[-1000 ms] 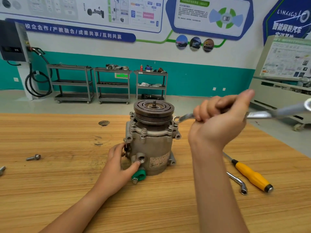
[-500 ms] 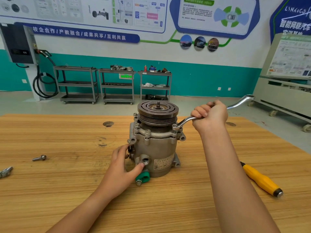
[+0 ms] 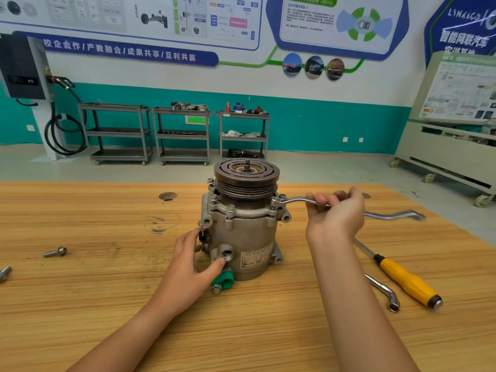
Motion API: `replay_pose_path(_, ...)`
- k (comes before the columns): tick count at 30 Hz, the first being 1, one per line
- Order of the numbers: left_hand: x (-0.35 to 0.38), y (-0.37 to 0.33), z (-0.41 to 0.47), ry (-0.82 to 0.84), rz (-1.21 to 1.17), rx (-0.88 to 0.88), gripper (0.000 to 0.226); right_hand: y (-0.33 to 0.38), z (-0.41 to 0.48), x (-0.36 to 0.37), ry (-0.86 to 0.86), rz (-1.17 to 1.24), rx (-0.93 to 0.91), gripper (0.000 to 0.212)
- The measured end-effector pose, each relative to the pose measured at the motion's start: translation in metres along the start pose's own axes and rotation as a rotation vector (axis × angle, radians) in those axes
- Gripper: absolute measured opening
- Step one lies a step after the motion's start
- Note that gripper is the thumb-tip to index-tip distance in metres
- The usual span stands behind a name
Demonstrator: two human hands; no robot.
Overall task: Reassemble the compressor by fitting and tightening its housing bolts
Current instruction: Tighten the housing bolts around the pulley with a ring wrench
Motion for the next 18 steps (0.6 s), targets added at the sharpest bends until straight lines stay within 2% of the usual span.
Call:
replay_pose_path(5, 0.002, 0.003, 0.0, -0.005, 0.0, -0.006, 0.078, 0.003, -0.053, -0.014, 0.086, 0.012, -0.195, 0.036)
replay_pose_path(10, 0.003, 0.004, 0.001, -0.024, 0.01, -0.007, 0.08, -0.015, -0.083, -0.003, 0.143, -0.296, -0.36, 0.041)
replay_pose_path(12, 0.003, 0.003, 0.001, -0.026, 0.018, -0.002, 0.08, -0.022, -0.089, 0.005, 0.225, -0.314, -0.326, 0.043)
replay_pose_path(13, 0.002, 0.003, 0.001, -0.026, 0.019, -0.001, 0.08, -0.021, -0.093, 0.007, 0.267, -0.31, -0.324, 0.044)
replay_pose_path(16, 0.001, 0.002, 0.001, -0.02, 0.006, -0.003, 0.079, 0.013, -0.095, 0.005, 0.258, -0.148, -0.493, 0.04)
replay_pose_path(18, 0.001, 0.001, 0.0, -0.01, 0.005, -0.001, 0.078, 0.036, -0.087, 0.012, 0.308, 0.003, -0.49, 0.041)
Point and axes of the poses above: each hand's wrist, its own z-axis towards the middle knuckle, its own x-axis out of the palm, y = z × x, the point moved 8 cm from there along z, towards the middle knuckle, and after that the axes turned 9 degrees about -y, right-handed, at the moved point
